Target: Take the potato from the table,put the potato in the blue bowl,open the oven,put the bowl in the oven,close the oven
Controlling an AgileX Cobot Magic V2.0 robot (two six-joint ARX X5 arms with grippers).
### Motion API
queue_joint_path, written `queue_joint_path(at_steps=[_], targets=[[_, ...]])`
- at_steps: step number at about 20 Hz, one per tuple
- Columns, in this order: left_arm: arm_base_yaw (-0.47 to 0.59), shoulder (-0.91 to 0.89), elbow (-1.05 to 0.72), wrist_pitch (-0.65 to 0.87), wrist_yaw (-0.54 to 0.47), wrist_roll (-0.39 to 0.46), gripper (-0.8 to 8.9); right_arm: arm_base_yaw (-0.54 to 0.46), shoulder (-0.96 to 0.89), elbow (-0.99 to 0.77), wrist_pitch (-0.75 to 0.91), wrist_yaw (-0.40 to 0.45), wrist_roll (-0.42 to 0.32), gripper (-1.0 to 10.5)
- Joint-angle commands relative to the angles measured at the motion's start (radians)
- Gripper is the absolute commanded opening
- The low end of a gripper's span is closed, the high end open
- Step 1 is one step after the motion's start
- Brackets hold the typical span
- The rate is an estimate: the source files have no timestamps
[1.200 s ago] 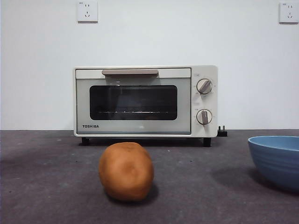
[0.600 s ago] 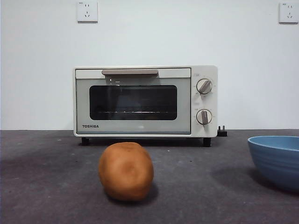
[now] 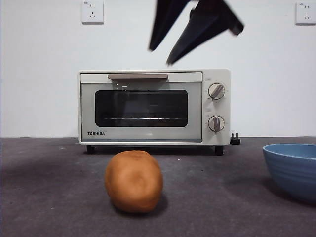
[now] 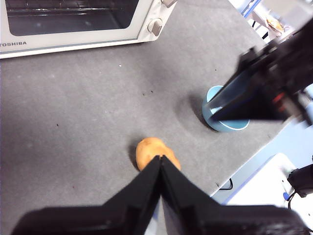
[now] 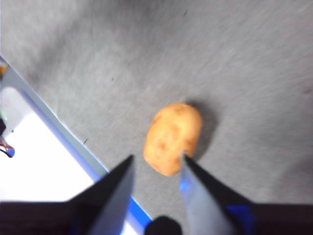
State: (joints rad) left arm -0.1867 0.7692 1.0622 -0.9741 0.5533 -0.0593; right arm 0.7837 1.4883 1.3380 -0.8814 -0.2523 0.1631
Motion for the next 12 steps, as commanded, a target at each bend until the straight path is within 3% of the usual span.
queue_joint_path(at_steps=[1, 4, 12], targets=[[-0.004, -0.004, 0.000, 0.000, 0.004, 0.018, -0.05, 0.021, 0.043, 0.000, 0.018, 0.003, 0.051, 3.9], [-0.005, -0.003, 0.000, -0.004, 0.004, 0.018, -0.05, 0.037, 0.097, 0.000, 0.041, 0.029, 0.085, 6.4], [-0.004, 0.003, 0.000, -0.008, 0.004, 0.019, -0.05, 0.054, 0.211, 0.000, 0.068, 0.068, 0.162, 6.7]])
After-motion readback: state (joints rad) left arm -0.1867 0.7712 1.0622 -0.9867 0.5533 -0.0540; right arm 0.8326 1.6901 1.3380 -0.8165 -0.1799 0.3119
